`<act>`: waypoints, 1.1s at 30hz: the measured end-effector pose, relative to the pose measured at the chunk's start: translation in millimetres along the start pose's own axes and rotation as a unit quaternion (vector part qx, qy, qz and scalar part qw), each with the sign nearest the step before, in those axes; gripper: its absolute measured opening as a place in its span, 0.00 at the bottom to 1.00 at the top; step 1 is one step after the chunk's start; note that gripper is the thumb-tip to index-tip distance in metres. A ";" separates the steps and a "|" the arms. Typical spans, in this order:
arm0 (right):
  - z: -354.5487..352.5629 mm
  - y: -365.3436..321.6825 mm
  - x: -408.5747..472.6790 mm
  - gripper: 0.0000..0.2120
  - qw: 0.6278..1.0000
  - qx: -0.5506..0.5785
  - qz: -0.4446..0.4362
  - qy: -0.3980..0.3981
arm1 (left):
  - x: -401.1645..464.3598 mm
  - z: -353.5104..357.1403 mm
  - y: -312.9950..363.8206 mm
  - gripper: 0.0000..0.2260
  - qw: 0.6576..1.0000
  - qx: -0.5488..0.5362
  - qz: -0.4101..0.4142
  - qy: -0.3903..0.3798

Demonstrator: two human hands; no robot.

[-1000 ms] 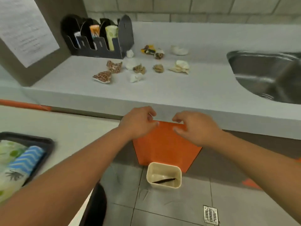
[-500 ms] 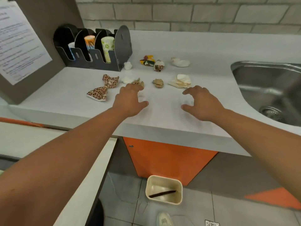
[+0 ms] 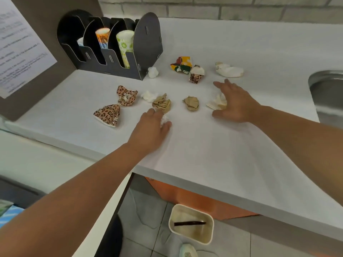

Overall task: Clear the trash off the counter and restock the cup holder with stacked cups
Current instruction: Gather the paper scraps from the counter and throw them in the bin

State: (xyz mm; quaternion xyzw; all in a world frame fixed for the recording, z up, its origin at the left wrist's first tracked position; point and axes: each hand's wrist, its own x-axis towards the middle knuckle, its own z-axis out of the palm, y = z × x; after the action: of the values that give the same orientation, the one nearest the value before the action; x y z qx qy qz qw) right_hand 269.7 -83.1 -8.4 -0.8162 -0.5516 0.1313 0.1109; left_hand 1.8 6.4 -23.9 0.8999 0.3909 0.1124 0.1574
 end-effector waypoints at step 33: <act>40.7 -80.9 -21.6 0.15 0.993 -0.062 -0.005 0.105 | 12.2 -7.3 0.8 0.14 0.999 -0.041 0.023 0.026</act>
State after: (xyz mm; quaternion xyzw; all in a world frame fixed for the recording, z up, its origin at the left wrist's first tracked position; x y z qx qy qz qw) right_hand 177.8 -72.0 -18.4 -0.8281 -0.5480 0.0098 0.1179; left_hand 8.1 16.3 -15.9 0.8983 0.3689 0.1556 0.1808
